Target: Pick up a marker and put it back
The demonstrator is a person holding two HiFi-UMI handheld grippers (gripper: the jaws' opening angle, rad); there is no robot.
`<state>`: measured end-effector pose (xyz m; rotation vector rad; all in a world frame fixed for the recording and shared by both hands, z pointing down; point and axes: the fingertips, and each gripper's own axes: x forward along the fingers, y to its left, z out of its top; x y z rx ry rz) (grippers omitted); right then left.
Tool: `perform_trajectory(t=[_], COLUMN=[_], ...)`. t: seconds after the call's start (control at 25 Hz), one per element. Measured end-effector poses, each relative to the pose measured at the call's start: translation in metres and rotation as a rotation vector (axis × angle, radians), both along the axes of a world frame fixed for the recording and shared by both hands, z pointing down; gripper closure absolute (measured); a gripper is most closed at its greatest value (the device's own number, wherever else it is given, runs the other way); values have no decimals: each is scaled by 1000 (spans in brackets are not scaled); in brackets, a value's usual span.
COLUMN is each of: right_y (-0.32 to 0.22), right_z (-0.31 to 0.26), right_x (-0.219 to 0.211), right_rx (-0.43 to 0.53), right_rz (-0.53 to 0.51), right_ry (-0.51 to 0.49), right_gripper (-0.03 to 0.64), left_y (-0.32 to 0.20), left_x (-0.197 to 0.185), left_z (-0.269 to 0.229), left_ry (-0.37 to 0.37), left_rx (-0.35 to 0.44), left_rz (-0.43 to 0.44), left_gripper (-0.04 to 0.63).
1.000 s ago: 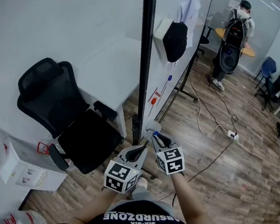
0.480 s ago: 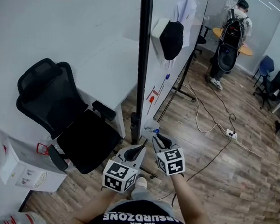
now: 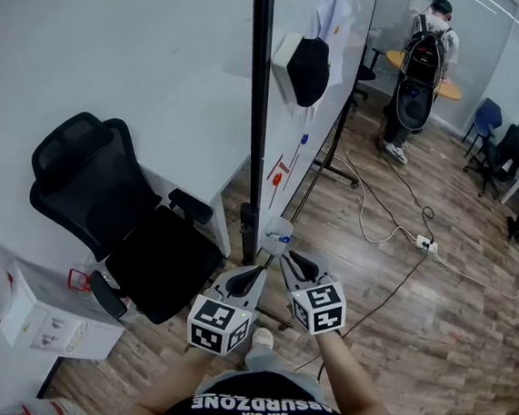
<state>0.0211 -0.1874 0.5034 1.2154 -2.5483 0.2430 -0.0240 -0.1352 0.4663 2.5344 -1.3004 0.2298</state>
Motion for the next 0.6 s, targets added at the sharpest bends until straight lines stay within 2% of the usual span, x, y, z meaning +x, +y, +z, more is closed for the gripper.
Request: perform_trajectory(t=[0.2, 0.6], right_y=[19, 57], right_z=[-18, -43], right_x=[-1, -6], right_rx=[23, 81], right_rz=[12, 24], right_ry=[-52, -121], right_gripper=[552, 618], left_y=[8, 24], left_x=[-1, -2], left_z=[-5, -12], left_ry=[4, 14], left_rx=[9, 32], left_rz=[4, 12], left_gripper=[588, 588])
